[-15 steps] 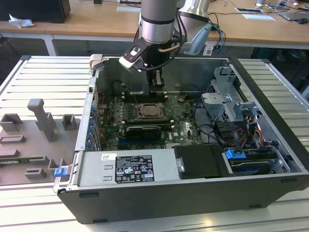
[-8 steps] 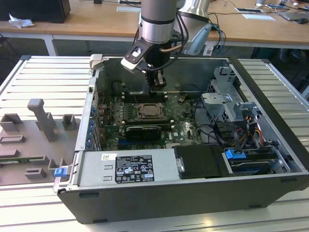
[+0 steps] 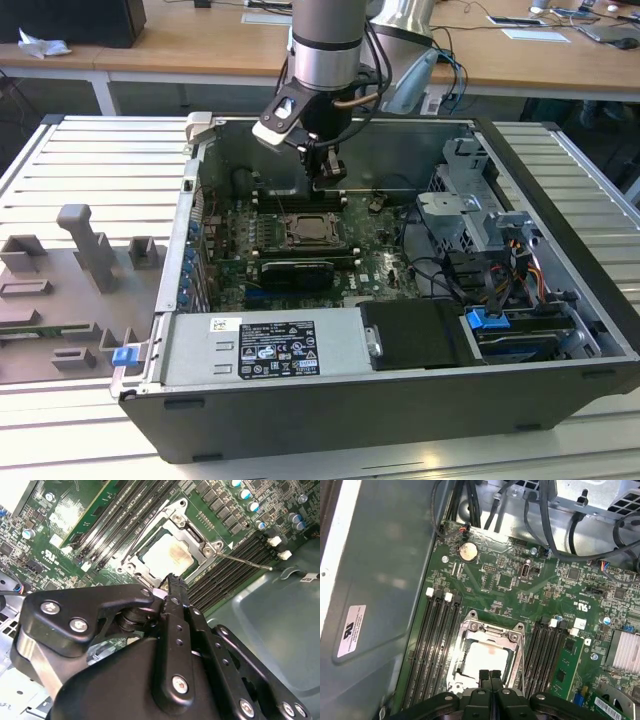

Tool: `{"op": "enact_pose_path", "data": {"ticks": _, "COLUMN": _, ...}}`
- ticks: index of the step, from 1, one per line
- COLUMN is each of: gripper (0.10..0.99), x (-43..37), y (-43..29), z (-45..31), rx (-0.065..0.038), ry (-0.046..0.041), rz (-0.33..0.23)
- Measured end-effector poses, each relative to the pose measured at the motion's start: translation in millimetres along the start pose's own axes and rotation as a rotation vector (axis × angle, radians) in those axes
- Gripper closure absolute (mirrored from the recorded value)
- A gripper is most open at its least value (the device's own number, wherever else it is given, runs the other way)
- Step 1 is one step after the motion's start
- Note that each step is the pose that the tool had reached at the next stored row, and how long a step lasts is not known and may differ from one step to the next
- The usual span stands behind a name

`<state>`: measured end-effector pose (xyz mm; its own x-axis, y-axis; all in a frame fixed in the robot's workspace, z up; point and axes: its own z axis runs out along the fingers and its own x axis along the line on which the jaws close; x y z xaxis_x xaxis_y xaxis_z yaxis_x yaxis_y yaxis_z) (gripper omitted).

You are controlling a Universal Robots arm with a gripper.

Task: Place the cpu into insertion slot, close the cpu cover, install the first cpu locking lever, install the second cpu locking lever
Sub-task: 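Install the first cpu locking lever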

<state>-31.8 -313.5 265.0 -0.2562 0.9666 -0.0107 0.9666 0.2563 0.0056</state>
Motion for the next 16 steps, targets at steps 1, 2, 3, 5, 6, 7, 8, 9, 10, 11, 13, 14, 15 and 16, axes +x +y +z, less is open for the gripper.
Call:
{"op": "enact_pose_path", "data": {"ticks": 1, "gripper": 0.980, "x": 0.0, "y": 0.0, "z": 0.0, "rx": 0.000, "ry": -0.0001, "rz": -0.004}}
{"op": "enact_pose_path", "data": {"ticks": 2, "gripper": 0.980, "x": 0.0, "y": 0.0, "z": 0.0, "rx": 0.000, "ry": 0.0000, "rz": -0.008}}
{"op": "enact_pose_path", "data": {"ticks": 3, "gripper": 0.980, "x": 0.0, "y": 0.0, "z": 0.0, "rx": 0.000, "ry": 0.0001, "rz": -0.011}}
{"op": "enact_pose_path", "data": {"ticks": 5, "gripper": 0.980, "x": 0.0, "y": 0.0, "z": 0.0, "rx": 0.000, "ry": 0.0001, "rz": -0.016}}
{"op": "enact_pose_path", "data": {"ticks": 6, "gripper": 0.980, "x": 0.0, "y": 0.0, "z": 0.0, "rx": 0.000, "ry": 0.0001, "rz": -0.018}}
{"op": "enact_pose_path", "data": {"ticks": 7, "gripper": 0.980, "x": 0.0, "y": 0.0, "z": 0.0, "rx": 0.000, "ry": 0.0001, "rz": -0.022}}
{"op": "enact_pose_path", "data": {"ticks": 8, "gripper": 0.980, "x": 0.0, "y": 0.0, "z": 0.0, "rx": 0.000, "ry": 0.0001, "rz": -0.025}}
{"op": "enact_pose_path", "data": {"ticks": 9, "gripper": 0.980, "x": 0.0, "y": 0.0, "z": 0.0, "rx": 0.000, "ry": 0.0001, "rz": -0.028}}
{"op": "enact_pose_path", "data": {"ticks": 10, "gripper": 0.980, "x": 0.0, "y": 0.0, "z": 0.0, "rx": 0.000, "ry": 0.0001, "rz": -0.032}}
{"op": "enact_pose_path", "data": {"ticks": 11, "gripper": 0.980, "x": 0.0, "y": 0.0, "z": 0.0, "rx": 0.000, "ry": 0.0002, "rz": -0.036}}
{"op": "enact_pose_path", "data": {"ticks": 13, "gripper": 0.980, "x": 0.0, "y": 0.0, "z": 0.0, "rx": 0.000, "ry": 0.0001, "rz": -0.041}}
{"op": "enact_pose_path", "data": {"ticks": 14, "gripper": 0.980, "x": 0.0, "y": 0.0, "z": 0.0, "rx": -0.001, "ry": 0.0003, "rz": -0.046}}
{"op": "enact_pose_path", "data": {"ticks": 15, "gripper": 0.980, "x": 0.0, "y": 0.0, "z": 0.0, "rx": -0.001, "ry": 0.0002, "rz": -0.049}}
{"op": "enact_pose_path", "data": {"ticks": 16, "gripper": 0.980, "x": 0.0, "y": 0.0, "z": 0.0, "rx": -0.001, "ry": 0.0003, "rz": -0.051}}
